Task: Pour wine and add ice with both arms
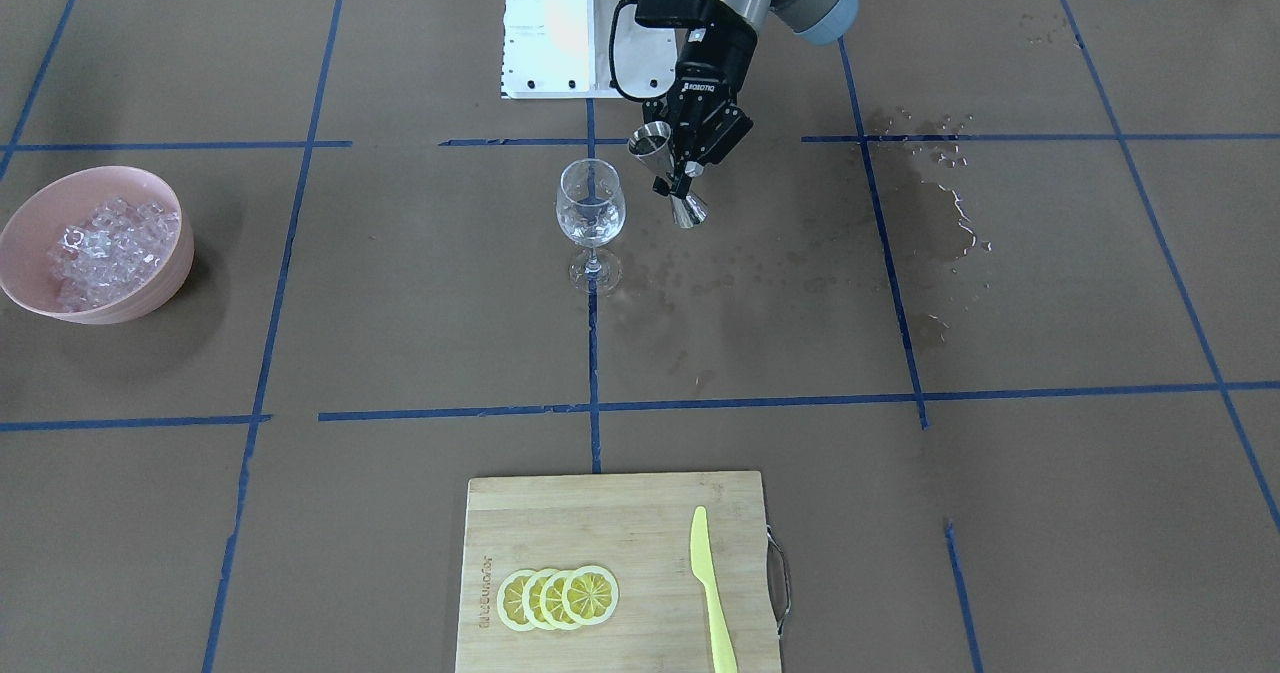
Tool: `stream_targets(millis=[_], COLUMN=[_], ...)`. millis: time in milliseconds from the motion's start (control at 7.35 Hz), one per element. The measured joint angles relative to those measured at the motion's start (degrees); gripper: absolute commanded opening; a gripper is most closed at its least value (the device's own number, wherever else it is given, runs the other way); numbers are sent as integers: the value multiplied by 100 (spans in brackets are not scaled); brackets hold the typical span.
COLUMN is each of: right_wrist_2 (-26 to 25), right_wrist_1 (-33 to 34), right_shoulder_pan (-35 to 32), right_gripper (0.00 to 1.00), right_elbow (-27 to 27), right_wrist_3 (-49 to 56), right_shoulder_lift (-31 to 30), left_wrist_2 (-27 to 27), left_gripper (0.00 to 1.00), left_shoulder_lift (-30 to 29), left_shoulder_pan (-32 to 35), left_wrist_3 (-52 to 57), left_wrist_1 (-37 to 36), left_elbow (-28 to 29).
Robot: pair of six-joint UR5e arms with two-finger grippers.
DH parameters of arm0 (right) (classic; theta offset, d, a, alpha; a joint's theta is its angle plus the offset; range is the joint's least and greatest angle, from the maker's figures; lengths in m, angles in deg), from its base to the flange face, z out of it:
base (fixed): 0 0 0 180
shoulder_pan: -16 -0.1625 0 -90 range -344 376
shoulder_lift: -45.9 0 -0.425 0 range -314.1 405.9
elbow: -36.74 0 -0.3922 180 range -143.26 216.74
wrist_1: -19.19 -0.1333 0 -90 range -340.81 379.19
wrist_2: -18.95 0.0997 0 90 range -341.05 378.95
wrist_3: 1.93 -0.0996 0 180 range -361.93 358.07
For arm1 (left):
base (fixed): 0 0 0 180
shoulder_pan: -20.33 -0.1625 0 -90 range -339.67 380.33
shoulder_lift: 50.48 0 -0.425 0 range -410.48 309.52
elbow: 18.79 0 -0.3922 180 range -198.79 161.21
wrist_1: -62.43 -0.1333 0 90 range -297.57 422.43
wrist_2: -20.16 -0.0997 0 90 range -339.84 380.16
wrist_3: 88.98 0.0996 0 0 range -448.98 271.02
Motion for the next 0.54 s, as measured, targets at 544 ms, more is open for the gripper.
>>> stream_targets(millis=[544], right_wrist_2=[5], right_wrist_1=[3], right_shoulder_pan=[-1], right_gripper=[100], right_elbow=[-11], right_wrist_3=[-8], right_shoulder_lift=[-19], left_wrist_2=[-25], left_gripper=[0], left_shoulder_lift=[-348], left_shoulder_pan=[116], left_wrist_3=[643], left_wrist_1=[-551], left_elbow=[-11])
